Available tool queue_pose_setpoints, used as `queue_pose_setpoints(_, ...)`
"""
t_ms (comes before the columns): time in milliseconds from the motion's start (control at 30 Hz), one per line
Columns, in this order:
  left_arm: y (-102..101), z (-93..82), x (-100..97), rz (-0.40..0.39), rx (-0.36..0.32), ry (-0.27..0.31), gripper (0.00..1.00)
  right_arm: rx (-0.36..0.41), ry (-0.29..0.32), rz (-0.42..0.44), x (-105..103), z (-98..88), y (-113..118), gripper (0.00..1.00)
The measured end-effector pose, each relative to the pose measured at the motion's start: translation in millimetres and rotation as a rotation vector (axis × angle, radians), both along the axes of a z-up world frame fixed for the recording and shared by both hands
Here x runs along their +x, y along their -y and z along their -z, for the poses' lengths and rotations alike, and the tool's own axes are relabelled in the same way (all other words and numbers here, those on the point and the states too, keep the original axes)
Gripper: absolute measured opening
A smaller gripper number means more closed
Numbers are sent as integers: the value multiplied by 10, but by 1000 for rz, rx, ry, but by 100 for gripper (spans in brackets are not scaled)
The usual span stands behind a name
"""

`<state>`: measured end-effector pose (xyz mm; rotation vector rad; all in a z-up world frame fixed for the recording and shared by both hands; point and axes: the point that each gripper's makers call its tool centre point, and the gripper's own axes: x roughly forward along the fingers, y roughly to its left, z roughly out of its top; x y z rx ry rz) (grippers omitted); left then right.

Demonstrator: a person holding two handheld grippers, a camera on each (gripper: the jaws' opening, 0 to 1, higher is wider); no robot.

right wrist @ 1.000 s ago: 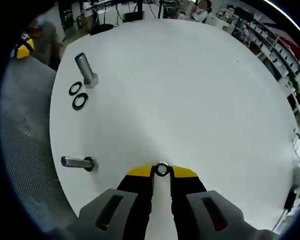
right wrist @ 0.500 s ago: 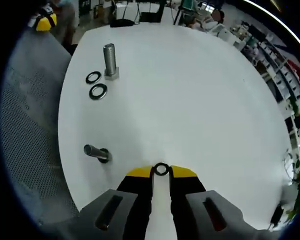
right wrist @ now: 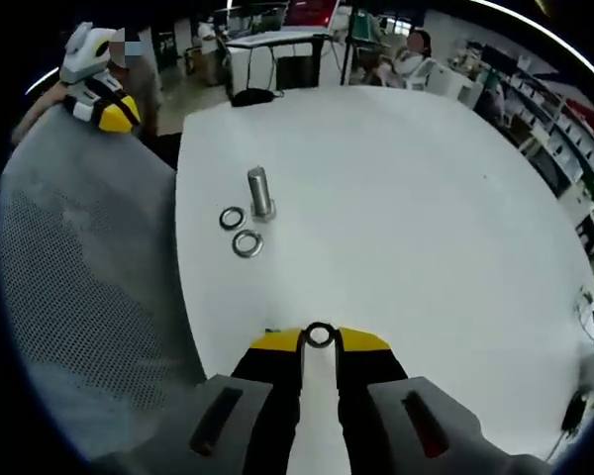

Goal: Place the washer onto the threaded stud by aligning its center hole with the stud, sliding it down to the base, and recovering from edge contact or off-axis alignment until the washer reaches the visible bottom stop.

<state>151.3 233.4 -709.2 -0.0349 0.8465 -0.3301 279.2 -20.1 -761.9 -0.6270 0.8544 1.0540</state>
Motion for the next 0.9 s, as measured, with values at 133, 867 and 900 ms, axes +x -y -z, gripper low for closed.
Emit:
queue_pose_setpoints(133,-1,-2,1,-1,0,1,6,14,-29,-44,-131,-66,-93,13)
queue_pose_setpoints(867,3,-5,3,0,-2,3,6,-149,-88,-162,-267,203,-107,13)
queue_pose_setpoints(900,3,-5,4,0,-3,3,6,-153,-86,-164,-263,211,-110,13)
